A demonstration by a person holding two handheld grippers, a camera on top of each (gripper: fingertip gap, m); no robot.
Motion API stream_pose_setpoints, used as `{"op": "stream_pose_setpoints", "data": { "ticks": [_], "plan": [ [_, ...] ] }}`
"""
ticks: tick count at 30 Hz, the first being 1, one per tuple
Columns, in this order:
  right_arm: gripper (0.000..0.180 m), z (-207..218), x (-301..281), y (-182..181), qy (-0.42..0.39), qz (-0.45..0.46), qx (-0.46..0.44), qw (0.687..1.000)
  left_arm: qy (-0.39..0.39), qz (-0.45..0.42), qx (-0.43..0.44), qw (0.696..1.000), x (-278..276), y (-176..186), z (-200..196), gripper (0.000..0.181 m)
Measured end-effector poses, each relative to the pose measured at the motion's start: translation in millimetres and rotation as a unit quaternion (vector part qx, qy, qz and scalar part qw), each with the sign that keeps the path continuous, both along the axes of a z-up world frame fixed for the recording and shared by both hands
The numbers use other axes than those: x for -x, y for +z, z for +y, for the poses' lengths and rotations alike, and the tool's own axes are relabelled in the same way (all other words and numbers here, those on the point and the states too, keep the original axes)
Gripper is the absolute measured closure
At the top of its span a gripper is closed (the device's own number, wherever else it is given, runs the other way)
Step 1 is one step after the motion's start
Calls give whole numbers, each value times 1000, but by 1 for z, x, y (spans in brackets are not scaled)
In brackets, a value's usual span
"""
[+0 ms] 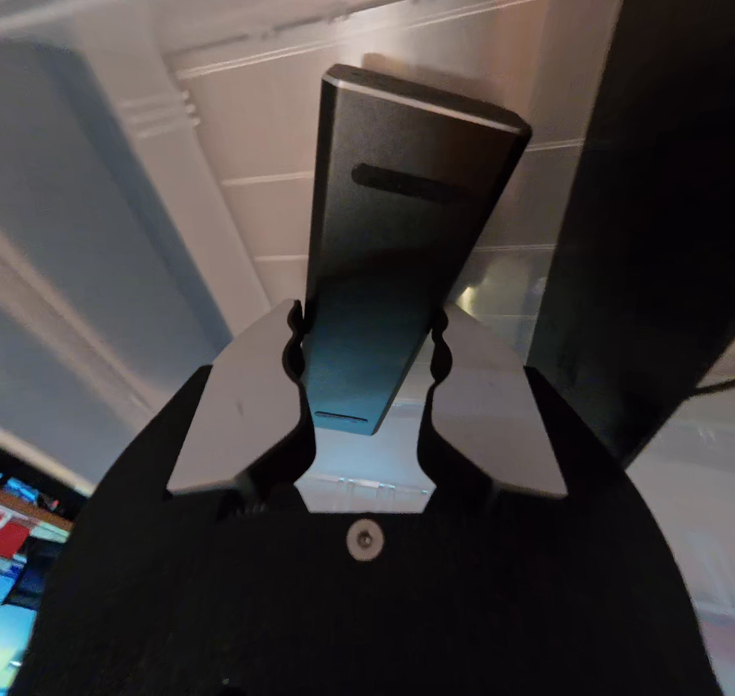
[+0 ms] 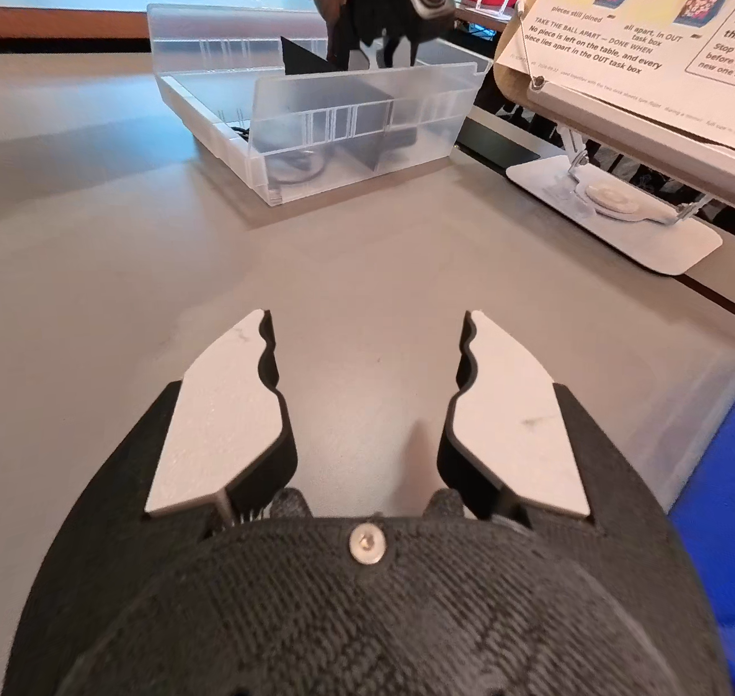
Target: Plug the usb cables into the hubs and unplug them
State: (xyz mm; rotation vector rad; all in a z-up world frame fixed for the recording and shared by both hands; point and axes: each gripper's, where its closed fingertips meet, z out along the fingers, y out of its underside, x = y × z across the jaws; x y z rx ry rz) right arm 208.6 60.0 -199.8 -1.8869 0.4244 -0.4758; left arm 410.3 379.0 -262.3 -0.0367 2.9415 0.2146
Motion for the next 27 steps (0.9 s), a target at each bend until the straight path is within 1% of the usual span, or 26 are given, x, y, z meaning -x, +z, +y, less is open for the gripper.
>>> {"op": "stream_pose_setpoints", "data": {
  "ticks": [3,6,9,11,13,15,18,20,22,24,27],
  "plan": [
    [92,1,0,-2,1,3,5,1000,41,-46,47,997,-5,14,0,119],
    [94,1,-1,-2,0,4,7,1000,66,-100,107,987,-8,42,-4,119],
    [95,2,-1,-5,1,10,13,1000,94,-147,183,967,-4,78,-11,120],
    [94,3,0,-6,4,8,18,1000,112,-174,242,948,1,106,-16,120],
    [93,4,2,-6,9,5,22,1000,127,-192,326,917,13,140,-26,120],
    [92,4,2,-6,11,2,21,1000,127,-199,423,875,33,179,-43,120],
    [89,4,4,0,21,-5,3,1000,98,-186,558,803,80,234,-79,120],
    [83,7,5,12,25,-19,-40,999,68,-149,641,750,120,259,-109,120],
    [80,19,18,30,60,0,-96,994,42,-107,699,706,159,268,-141,120],
    [77,33,35,53,105,6,-143,984,17,-61,736,674,198,265,-175,120],
    [71,44,53,94,130,-43,-192,972,-7,6,777,629,248,250,-226,120]
  ]
}}
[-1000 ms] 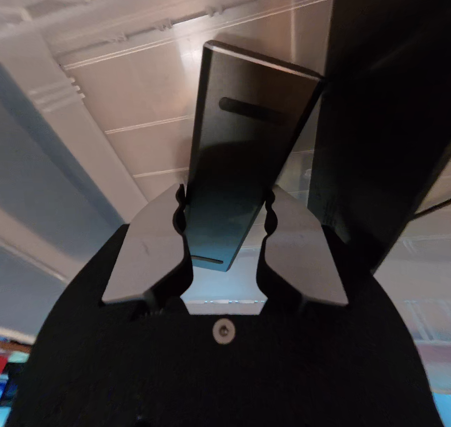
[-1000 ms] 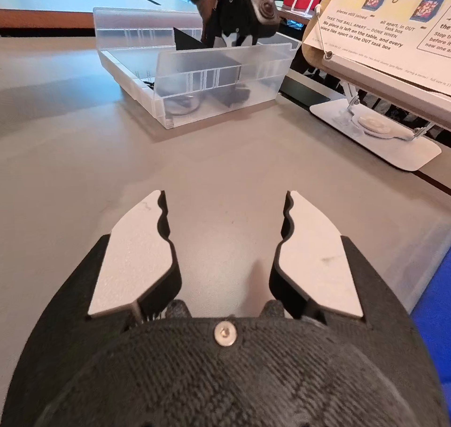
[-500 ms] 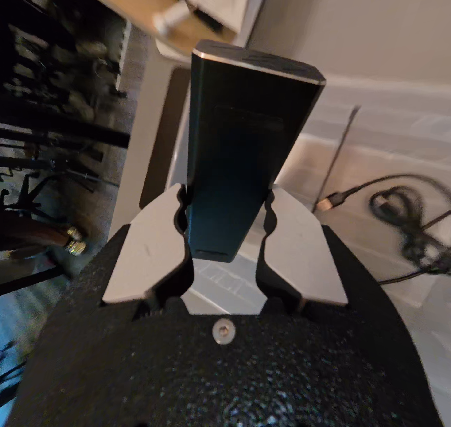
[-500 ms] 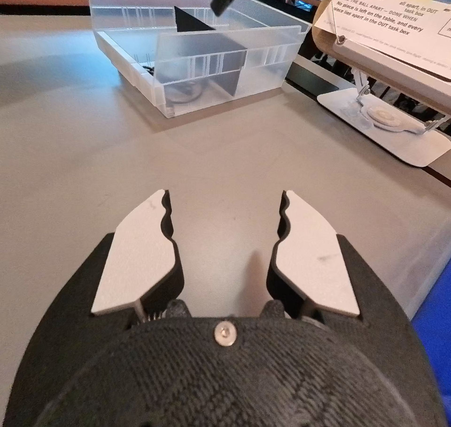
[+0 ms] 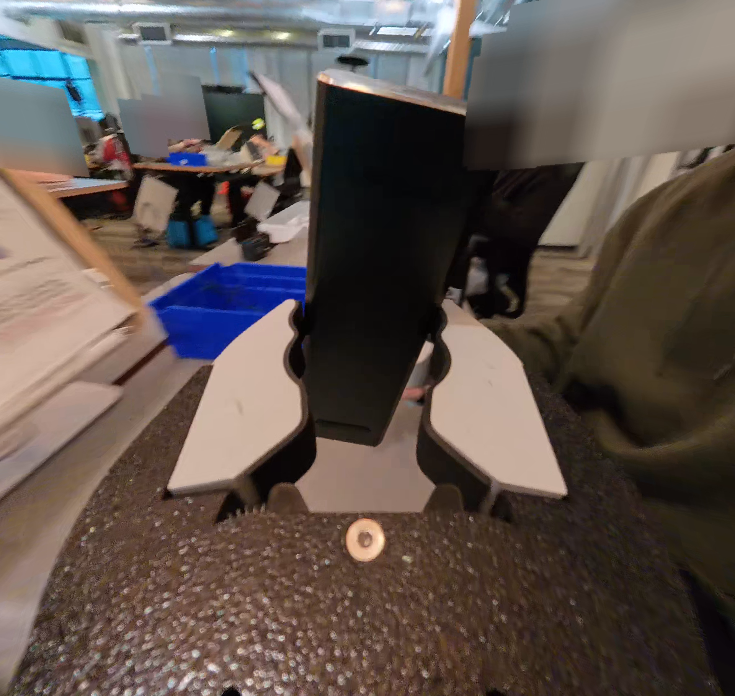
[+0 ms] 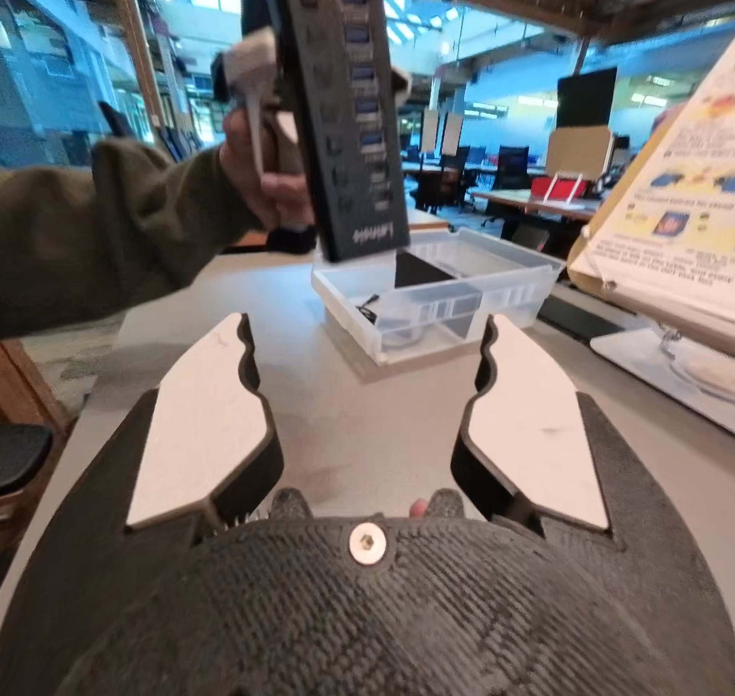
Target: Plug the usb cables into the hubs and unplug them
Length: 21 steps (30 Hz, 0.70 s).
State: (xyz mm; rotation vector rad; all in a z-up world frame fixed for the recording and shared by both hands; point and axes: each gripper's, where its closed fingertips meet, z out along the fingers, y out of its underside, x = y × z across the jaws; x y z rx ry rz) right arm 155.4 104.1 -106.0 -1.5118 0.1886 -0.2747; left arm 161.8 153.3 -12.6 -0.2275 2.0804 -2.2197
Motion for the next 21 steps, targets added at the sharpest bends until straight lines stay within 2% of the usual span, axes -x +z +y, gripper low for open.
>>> {"op": "stream_pose_setpoints", "data": {
  "ticks": [5,6,9,12,15,18,20,21],
  "plan": [
    [70,4,39,26,44,-39,-20,998,-80,24,93,992,59,-15,-58,120],
    [76,4,48,24,54,-49,-12,997,-89,27,101,991,66,-19,-67,120],
    [109,0,66,16,66,-82,12,994,-107,30,115,987,82,-24,-87,120],
    [110,-8,70,11,35,-98,32,994,-108,18,109,988,90,-25,-98,120],
    [111,-12,69,7,9,-110,50,993,-100,6,87,991,95,-28,-105,119],
    [111,-27,57,7,-38,-121,67,990,-40,3,51,998,87,-28,-103,123],
    [113,-40,44,9,-84,-138,86,983,12,8,32,999,79,-24,-93,118],
    [113,-46,39,12,-103,-146,87,980,35,16,9,999,76,-25,-89,108]
  ]
}}
